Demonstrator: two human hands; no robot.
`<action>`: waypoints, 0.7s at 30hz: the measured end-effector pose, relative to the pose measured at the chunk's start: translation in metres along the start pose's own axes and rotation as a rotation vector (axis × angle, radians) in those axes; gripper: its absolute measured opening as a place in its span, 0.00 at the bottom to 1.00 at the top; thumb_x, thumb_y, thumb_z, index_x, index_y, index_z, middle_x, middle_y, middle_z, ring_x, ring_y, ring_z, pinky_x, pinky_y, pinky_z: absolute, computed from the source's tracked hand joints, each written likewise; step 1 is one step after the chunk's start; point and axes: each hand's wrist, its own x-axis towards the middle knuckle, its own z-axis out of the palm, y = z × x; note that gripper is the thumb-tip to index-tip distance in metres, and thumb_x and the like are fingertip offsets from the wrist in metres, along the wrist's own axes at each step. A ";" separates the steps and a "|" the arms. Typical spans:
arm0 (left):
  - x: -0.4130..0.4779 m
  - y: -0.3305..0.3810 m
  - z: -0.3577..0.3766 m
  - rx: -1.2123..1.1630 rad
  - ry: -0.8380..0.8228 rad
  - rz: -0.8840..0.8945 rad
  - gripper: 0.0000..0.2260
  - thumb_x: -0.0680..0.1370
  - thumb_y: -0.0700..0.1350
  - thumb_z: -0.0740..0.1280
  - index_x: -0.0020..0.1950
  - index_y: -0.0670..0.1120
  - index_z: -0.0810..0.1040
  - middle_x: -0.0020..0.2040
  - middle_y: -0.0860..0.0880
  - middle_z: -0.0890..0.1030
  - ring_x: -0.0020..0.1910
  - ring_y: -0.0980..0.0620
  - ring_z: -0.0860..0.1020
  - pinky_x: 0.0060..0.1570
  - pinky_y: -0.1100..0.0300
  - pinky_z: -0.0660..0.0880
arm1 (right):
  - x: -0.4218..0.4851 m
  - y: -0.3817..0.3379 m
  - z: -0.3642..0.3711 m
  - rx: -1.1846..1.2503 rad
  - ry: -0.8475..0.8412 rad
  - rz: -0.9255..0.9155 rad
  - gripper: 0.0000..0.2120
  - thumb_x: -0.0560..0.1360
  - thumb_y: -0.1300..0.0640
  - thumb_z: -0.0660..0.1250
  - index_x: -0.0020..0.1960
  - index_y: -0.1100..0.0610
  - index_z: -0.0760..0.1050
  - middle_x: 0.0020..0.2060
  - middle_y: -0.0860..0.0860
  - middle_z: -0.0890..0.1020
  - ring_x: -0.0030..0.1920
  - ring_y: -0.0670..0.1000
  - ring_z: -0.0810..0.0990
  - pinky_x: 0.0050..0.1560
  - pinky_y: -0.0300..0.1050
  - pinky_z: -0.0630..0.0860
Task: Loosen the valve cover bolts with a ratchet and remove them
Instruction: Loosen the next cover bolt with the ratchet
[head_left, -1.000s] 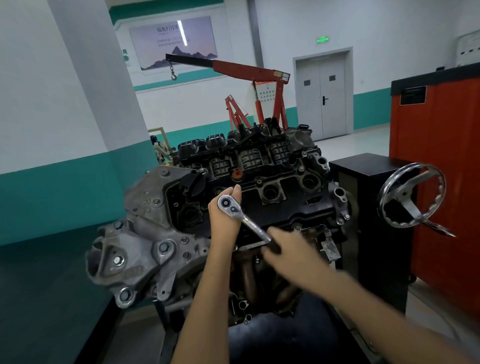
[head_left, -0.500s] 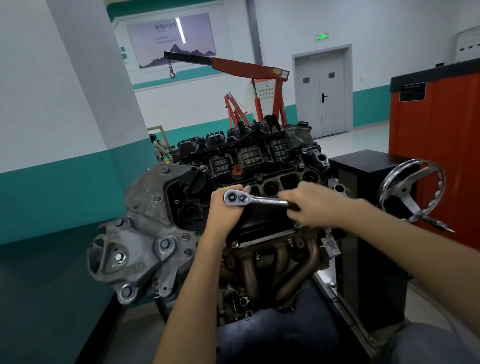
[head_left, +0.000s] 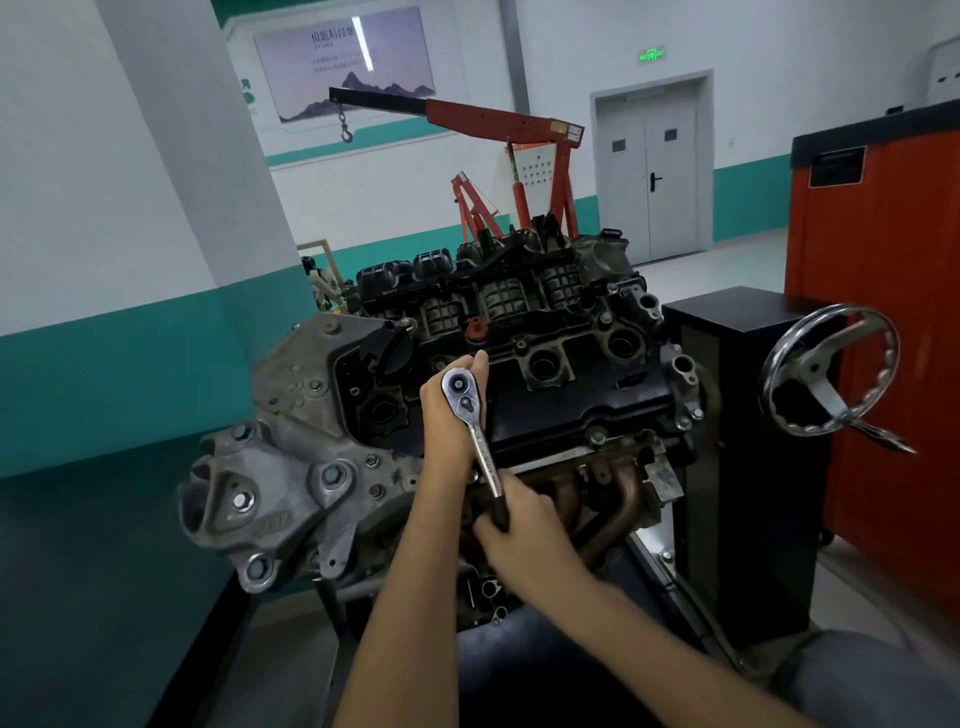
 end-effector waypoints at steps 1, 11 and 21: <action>0.002 -0.001 -0.002 0.006 -0.030 -0.012 0.23 0.82 0.40 0.64 0.32 0.48 0.56 0.29 0.52 0.57 0.27 0.58 0.56 0.30 0.65 0.56 | 0.004 0.002 -0.016 -0.090 -0.034 -0.035 0.05 0.72 0.65 0.64 0.45 0.57 0.72 0.33 0.55 0.76 0.33 0.52 0.74 0.34 0.38 0.69; 0.005 -0.004 -0.011 -0.054 -0.126 -0.046 0.23 0.80 0.40 0.65 0.29 0.48 0.58 0.25 0.56 0.60 0.27 0.58 0.57 0.29 0.63 0.56 | 0.078 -0.030 -0.136 -1.042 -0.241 -0.382 0.10 0.77 0.56 0.63 0.59 0.54 0.70 0.39 0.52 0.75 0.42 0.58 0.79 0.42 0.50 0.77; -0.003 0.001 -0.001 -0.128 0.048 -0.058 0.18 0.82 0.38 0.63 0.35 0.45 0.60 0.32 0.49 0.56 0.26 0.59 0.57 0.29 0.64 0.59 | -0.003 0.003 0.014 0.061 -0.040 -0.013 0.09 0.75 0.65 0.62 0.53 0.55 0.72 0.32 0.53 0.76 0.28 0.44 0.75 0.29 0.35 0.72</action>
